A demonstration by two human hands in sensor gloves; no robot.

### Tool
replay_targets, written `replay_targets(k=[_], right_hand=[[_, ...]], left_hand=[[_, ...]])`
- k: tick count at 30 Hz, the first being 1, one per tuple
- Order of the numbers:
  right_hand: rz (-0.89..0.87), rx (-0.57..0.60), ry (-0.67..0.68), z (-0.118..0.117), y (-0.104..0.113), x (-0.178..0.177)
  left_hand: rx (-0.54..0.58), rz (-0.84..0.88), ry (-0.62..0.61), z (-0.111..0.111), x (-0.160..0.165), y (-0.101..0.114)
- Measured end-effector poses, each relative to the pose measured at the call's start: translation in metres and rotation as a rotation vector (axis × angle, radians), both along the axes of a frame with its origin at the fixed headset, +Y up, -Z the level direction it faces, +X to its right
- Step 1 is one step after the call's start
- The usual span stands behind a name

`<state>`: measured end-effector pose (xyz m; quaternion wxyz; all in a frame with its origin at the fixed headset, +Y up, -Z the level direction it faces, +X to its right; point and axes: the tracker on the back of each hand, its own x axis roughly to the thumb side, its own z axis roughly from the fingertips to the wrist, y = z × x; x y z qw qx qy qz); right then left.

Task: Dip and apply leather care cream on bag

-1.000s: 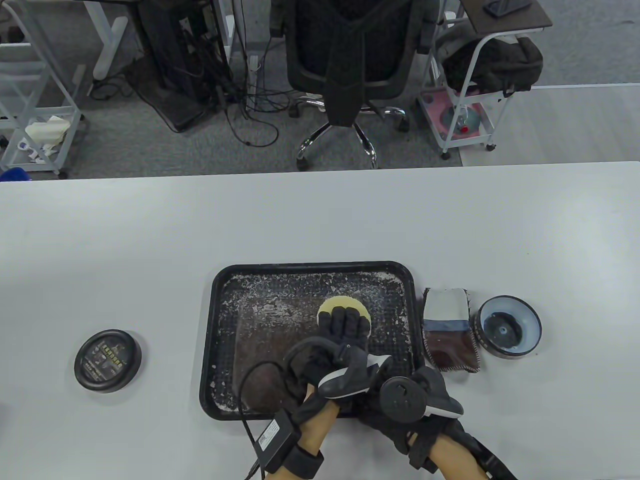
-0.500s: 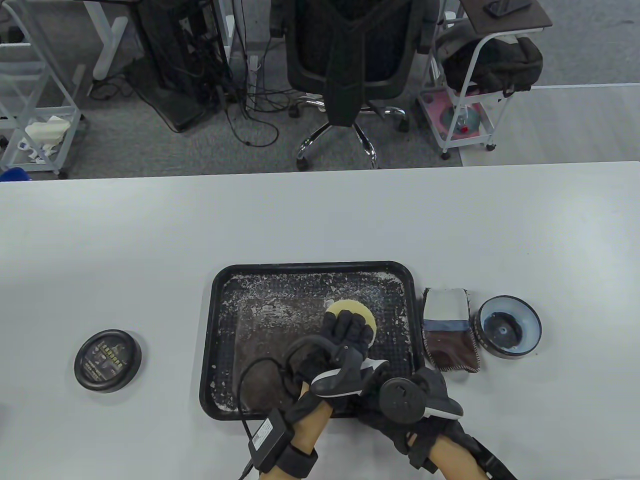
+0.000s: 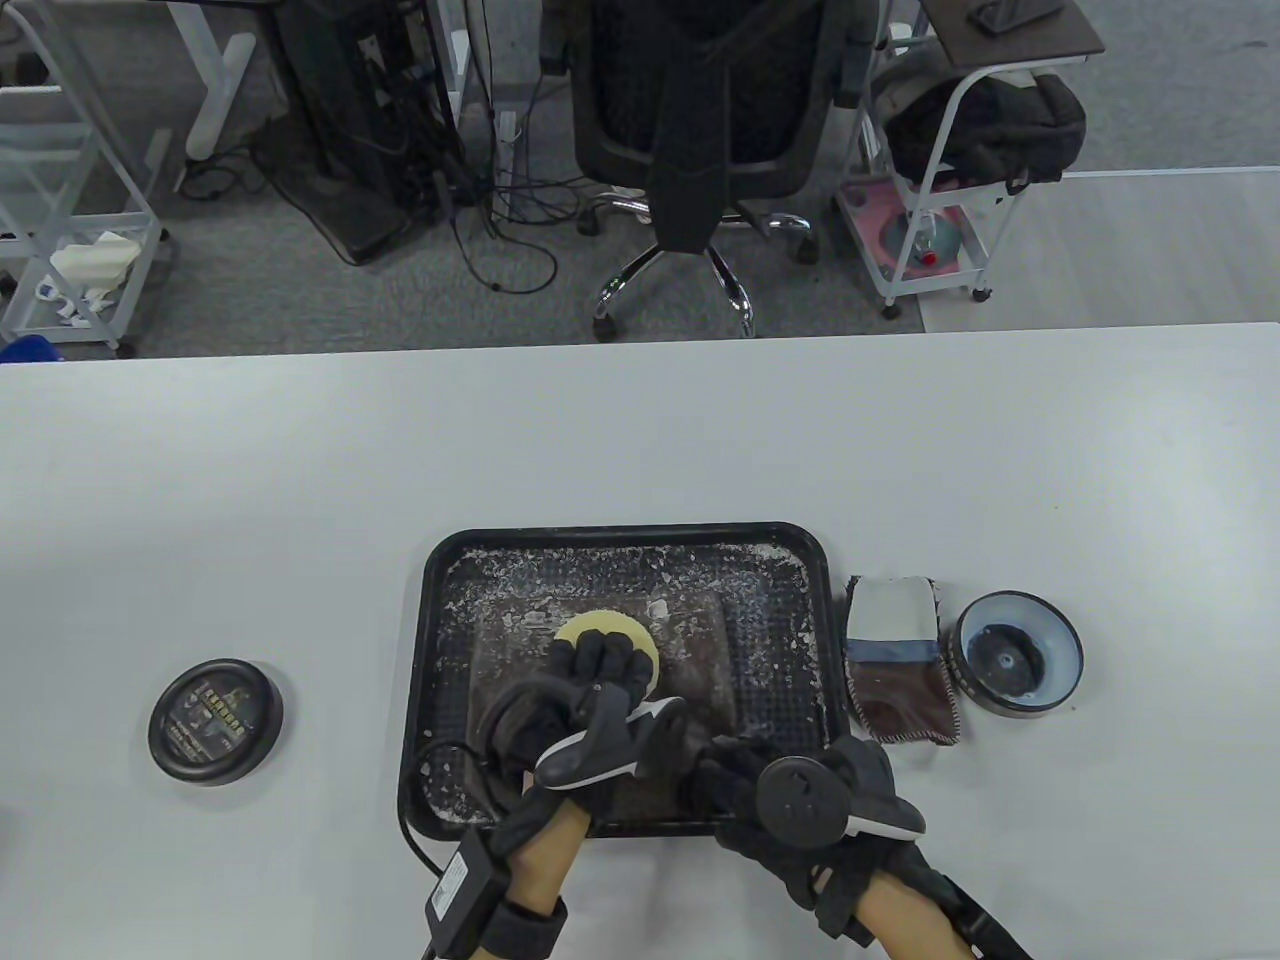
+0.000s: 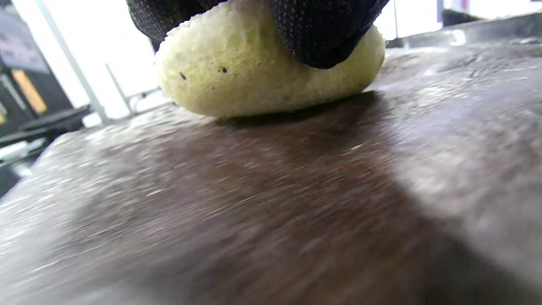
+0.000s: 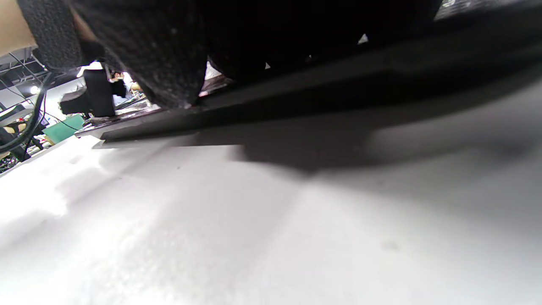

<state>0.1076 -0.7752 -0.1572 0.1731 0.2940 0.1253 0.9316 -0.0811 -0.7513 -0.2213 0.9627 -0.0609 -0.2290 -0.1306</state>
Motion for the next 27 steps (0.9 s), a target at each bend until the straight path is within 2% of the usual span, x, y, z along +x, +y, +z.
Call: replay_targets(k=[8,13,18,23,27], right_hand=[[0.001,0.002,-0.001,0.000,0.000,0.000],[0.008,0.009,0.002,0.001,0.000,-0.001],[0.019,0.018,0.003,0.002,0.000,-0.002],[0.021,0.016,0.004,0.002,0.000,-0.002],[0.017,0.030,0.004,0.002,0.001,-0.003]], left_hand=[[-0.028,-0.029,0.121,0.000,-0.050,0.006],[-0.039,0.011,0.195,0.003,-0.080,0.007],[-0.086,-0.045,0.263,0.003,-0.102,0.005],[-0.097,-0.011,0.296,0.004,-0.111,0.004],[-0.097,-0.004,0.270,0.008,-0.107,0.006]])
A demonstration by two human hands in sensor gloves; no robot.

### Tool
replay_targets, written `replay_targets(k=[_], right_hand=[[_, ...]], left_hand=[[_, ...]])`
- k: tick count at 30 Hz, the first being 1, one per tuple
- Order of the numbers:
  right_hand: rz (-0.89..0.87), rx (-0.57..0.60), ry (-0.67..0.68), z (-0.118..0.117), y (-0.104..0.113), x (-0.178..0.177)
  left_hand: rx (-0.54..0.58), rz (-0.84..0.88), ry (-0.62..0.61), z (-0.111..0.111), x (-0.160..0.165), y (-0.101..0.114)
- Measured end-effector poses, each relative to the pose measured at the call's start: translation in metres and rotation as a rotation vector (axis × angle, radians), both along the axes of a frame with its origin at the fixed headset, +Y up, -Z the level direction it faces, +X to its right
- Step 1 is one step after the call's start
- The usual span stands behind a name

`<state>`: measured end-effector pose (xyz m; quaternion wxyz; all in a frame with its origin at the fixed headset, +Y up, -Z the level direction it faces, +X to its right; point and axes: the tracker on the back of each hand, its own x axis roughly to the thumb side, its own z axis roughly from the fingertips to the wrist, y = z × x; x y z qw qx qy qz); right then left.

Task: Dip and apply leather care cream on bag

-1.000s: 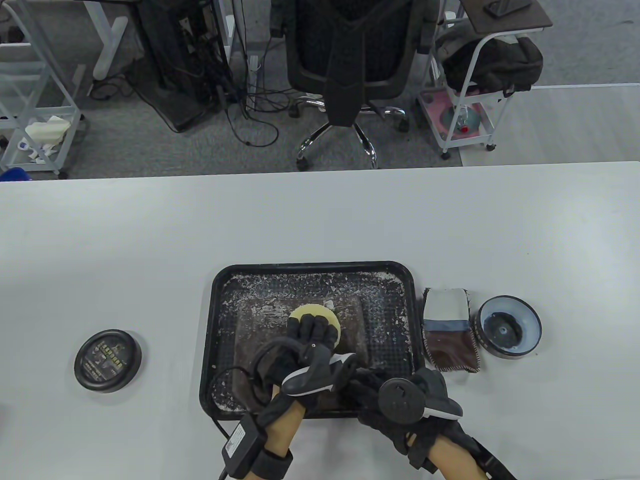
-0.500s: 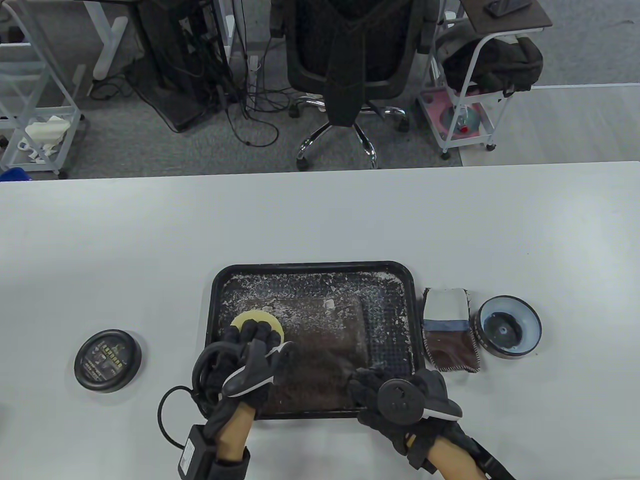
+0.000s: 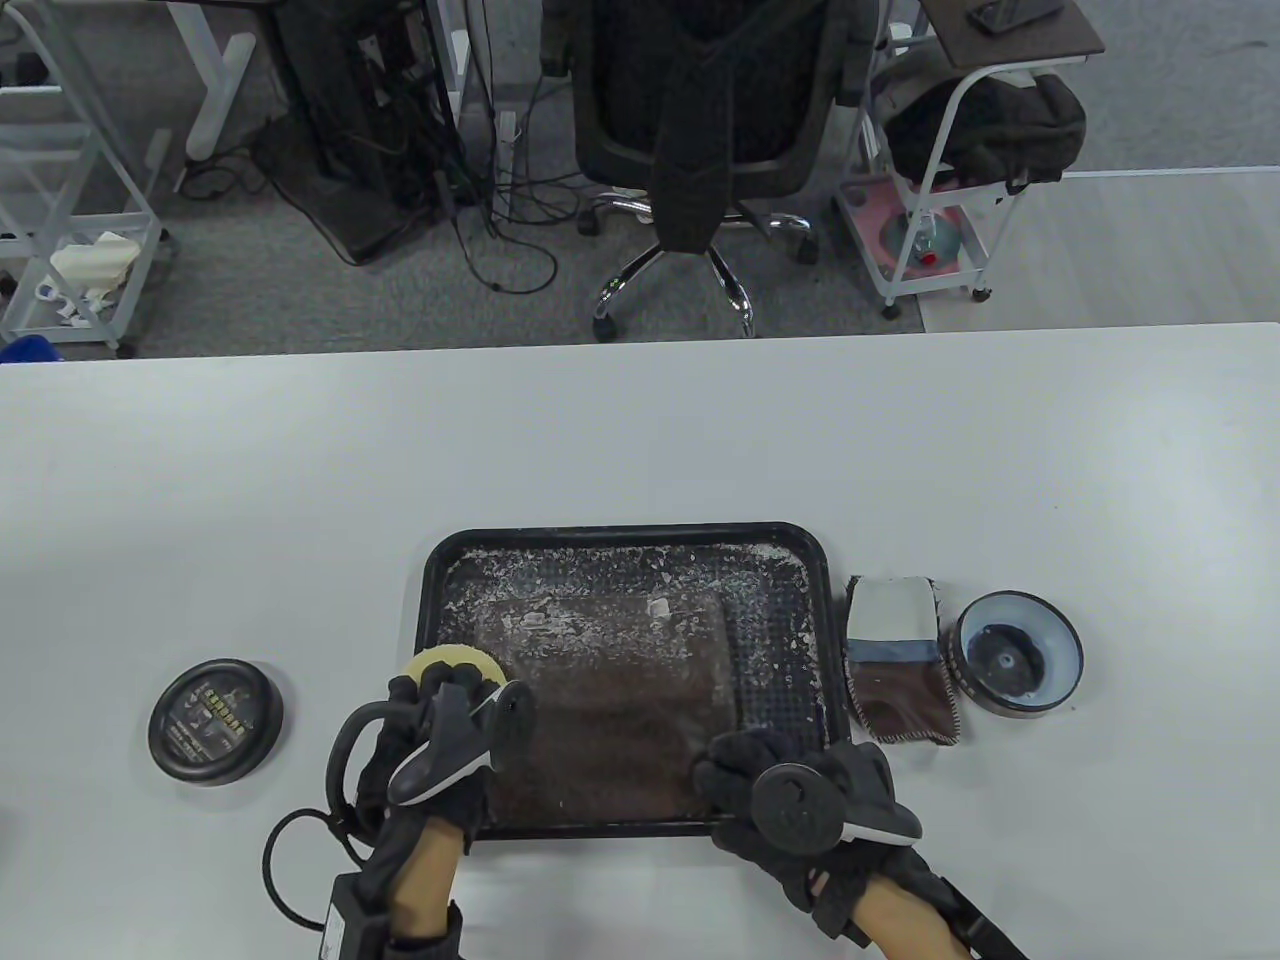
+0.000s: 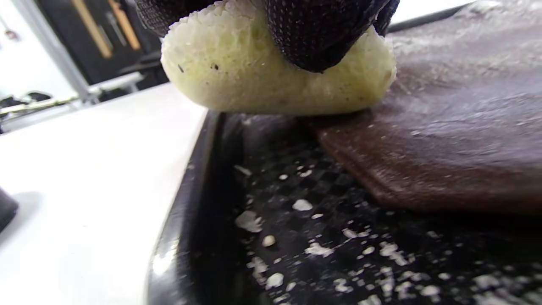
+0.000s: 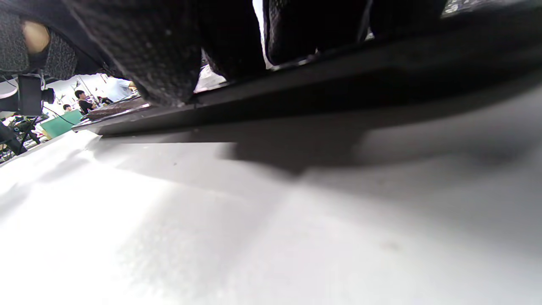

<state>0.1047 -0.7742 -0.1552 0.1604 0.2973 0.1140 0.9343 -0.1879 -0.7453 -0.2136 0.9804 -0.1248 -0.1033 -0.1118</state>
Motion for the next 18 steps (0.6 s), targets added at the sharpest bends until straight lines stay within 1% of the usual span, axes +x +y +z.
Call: replay_targets(k=[2,4,10,14,18], right_hand=[[-0.023,0.015,-0.007,-0.001,0.003,0.001],[-0.054,0.000,-0.001,0.000,0.003,0.003],[-0.043,-0.004,-0.006,-0.001,0.003,0.004],[-0.034,0.010,-0.010,0.000,0.004,0.005],[-0.042,-0.002,-0.013,-0.001,0.004,0.006]], left_hand=[[-0.010,0.027,-0.021,0.001,0.006,-0.001],[-0.002,0.018,-0.065,0.002,0.016,-0.002],[0.030,-0.089,-0.168,0.007,0.048,-0.005],[0.045,0.006,-0.283,0.013,0.070,-0.006],[0.071,0.013,-0.360,0.017,0.095,-0.009]])
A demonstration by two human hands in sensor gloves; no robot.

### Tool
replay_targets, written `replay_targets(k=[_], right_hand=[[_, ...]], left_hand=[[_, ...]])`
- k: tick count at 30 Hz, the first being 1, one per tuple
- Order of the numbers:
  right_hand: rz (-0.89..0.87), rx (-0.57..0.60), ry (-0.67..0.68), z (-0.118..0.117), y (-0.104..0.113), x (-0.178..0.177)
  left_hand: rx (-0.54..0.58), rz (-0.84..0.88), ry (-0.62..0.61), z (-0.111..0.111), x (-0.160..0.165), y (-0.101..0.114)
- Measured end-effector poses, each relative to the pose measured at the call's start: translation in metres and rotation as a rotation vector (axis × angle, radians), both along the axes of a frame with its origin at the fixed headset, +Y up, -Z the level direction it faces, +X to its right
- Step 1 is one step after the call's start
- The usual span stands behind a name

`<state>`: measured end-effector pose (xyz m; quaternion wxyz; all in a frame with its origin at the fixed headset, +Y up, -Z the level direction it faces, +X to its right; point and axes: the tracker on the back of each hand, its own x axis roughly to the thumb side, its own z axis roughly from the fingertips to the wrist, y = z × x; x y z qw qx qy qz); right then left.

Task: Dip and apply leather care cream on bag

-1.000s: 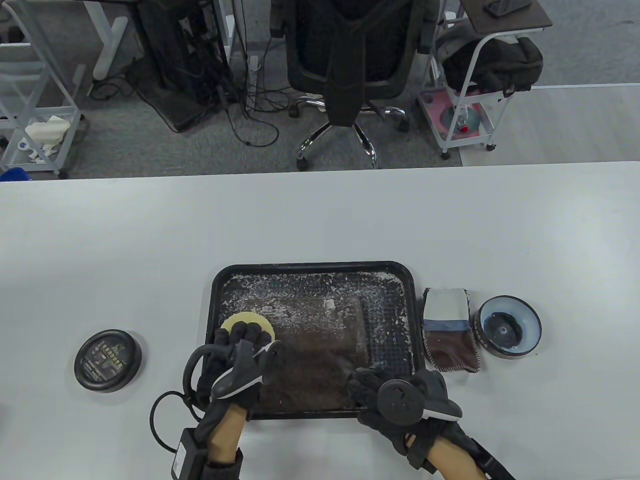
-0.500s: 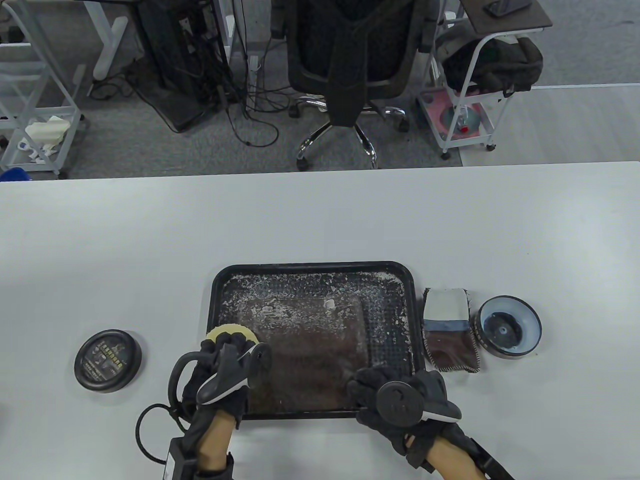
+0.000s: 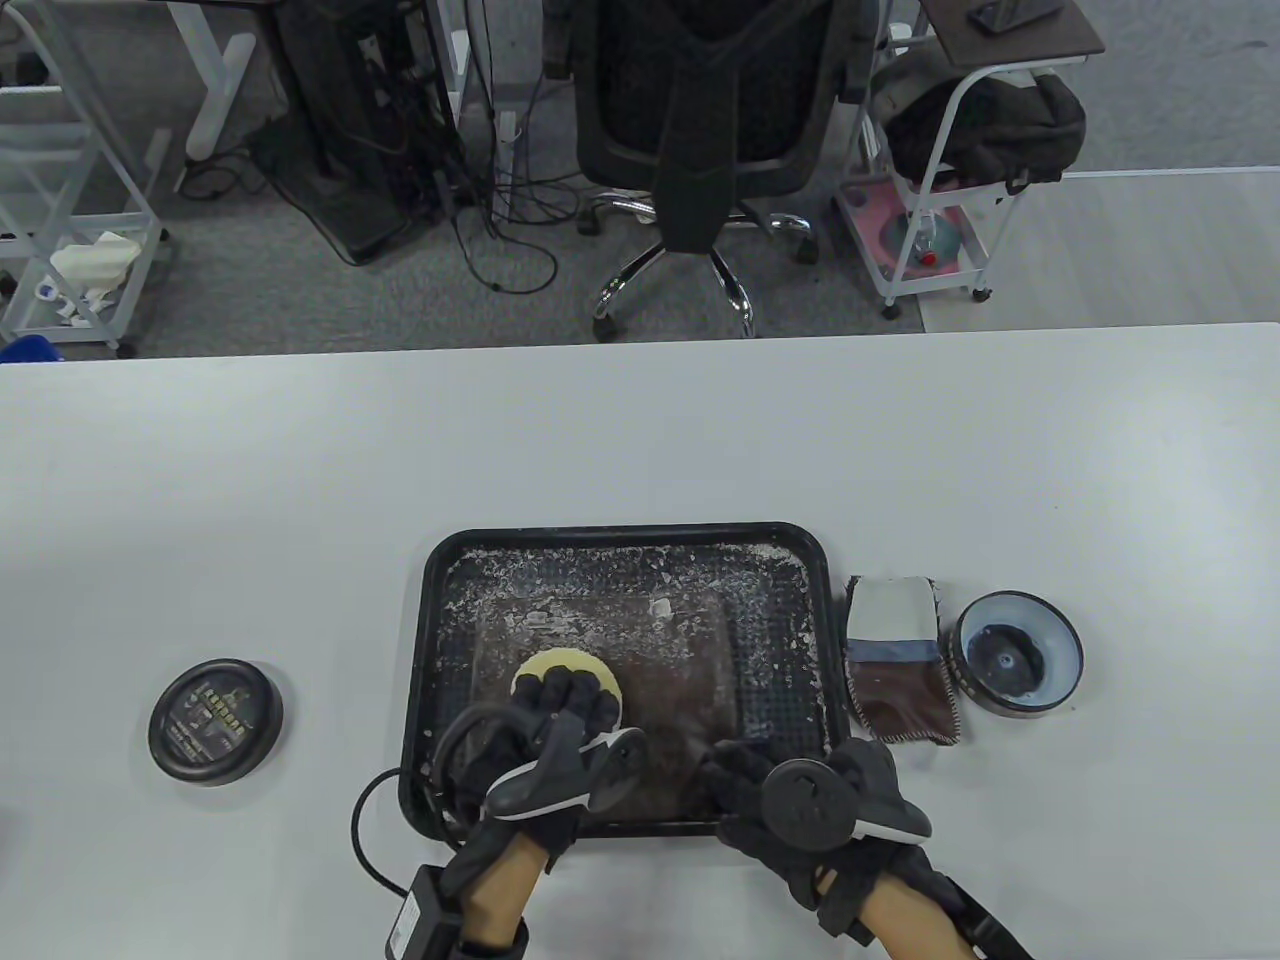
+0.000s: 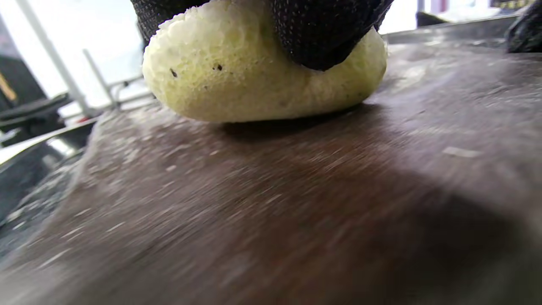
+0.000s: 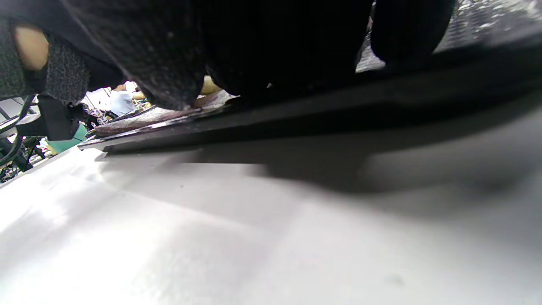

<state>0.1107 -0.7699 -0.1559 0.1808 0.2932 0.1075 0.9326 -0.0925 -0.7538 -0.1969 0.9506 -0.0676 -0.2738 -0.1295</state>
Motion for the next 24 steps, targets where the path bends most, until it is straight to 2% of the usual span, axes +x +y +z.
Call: replay_targets(k=[3,8,11,17,24], right_hand=[[-0.001,-0.001,0.003,0.000,0.000,0.000],[0.002,-0.011,0.007,0.001,0.000,0.000],[0.005,-0.012,0.008,0.001,0.000,0.000],[0.014,-0.014,0.009,0.001,0.000,0.000],[0.036,-0.004,-0.008,0.001,0.001,-0.001]], left_hand=[[0.008,0.015,-0.042,0.001,0.018,0.000],[-0.023,0.155,-0.105,0.000,0.045,-0.003],[0.001,0.142,-0.128,0.001,0.056,-0.003],[-0.034,0.200,-0.223,0.007,0.068,-0.004],[-0.019,0.163,-0.236,0.008,0.066,-0.004]])
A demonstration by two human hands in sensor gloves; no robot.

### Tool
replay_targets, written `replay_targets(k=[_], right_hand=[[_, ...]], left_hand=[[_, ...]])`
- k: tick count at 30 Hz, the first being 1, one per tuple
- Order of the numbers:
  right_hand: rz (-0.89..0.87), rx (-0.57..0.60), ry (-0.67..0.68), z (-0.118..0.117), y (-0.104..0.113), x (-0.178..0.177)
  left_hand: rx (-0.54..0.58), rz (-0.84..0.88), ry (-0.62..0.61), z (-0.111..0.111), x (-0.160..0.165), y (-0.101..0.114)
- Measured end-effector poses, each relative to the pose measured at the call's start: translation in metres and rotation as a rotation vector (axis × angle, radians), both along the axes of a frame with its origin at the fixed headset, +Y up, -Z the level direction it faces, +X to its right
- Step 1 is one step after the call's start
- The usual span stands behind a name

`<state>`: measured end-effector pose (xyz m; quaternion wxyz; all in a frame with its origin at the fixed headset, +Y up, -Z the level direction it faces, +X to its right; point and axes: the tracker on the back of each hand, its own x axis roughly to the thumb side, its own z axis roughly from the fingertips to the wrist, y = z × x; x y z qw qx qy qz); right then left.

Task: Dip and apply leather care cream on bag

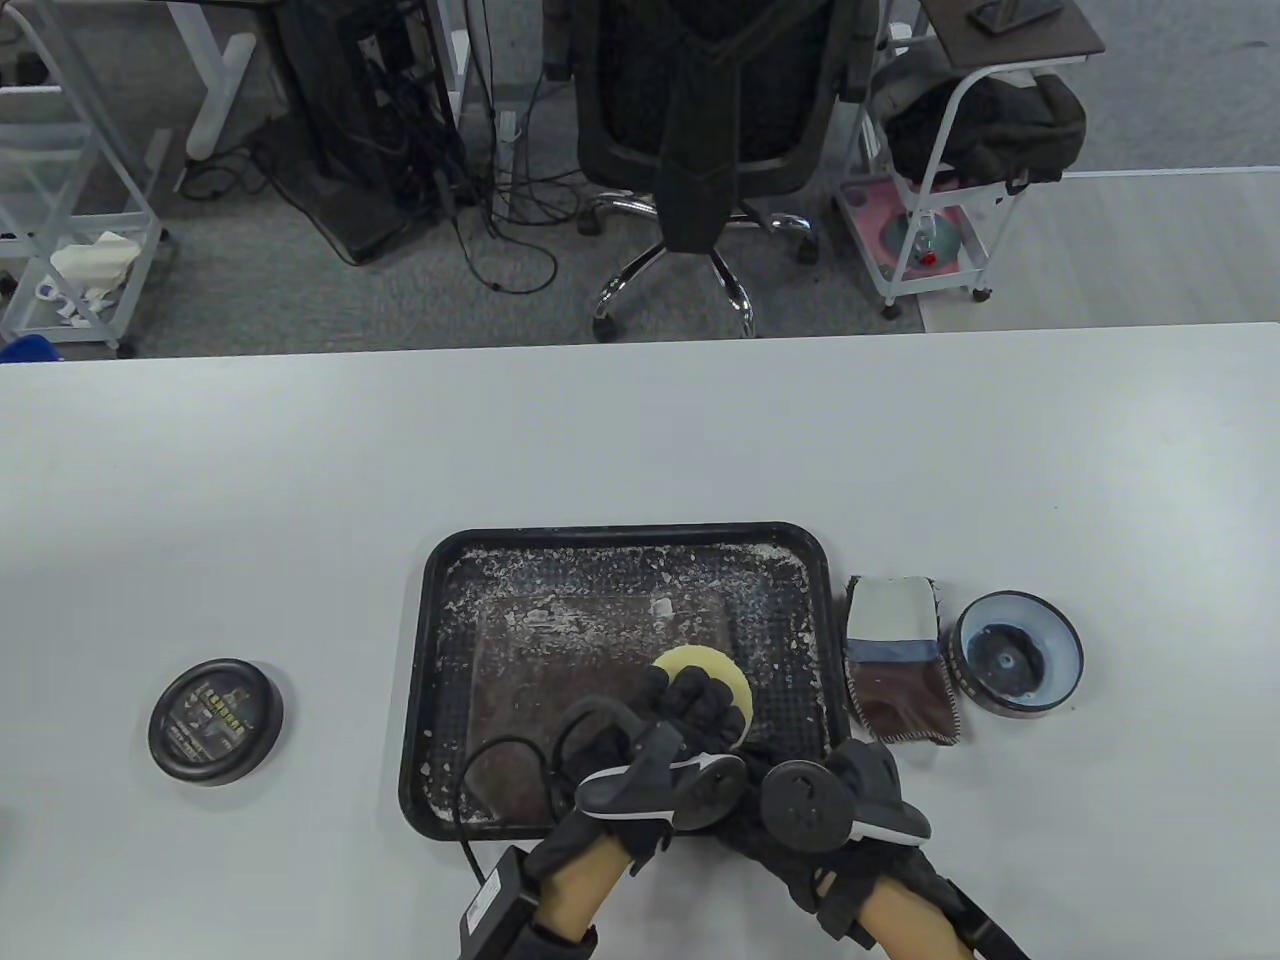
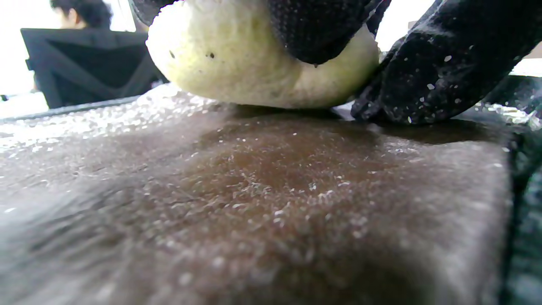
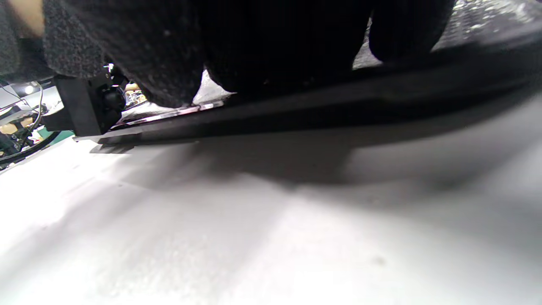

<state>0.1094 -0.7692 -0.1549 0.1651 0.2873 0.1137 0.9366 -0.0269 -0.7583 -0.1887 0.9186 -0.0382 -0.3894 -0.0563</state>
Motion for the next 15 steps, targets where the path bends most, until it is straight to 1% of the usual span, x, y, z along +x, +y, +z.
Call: replay_targets(k=[5,15], right_hand=[[0.021,0.022,-0.016,0.000,0.001,-0.002],[0.014,0.019,-0.035,-0.002,0.001,-0.002]], left_hand=[[0.020,-0.077,0.007,0.001,-0.010,-0.001],[-0.020,-0.085,0.048,0.002,-0.042,0.000]])
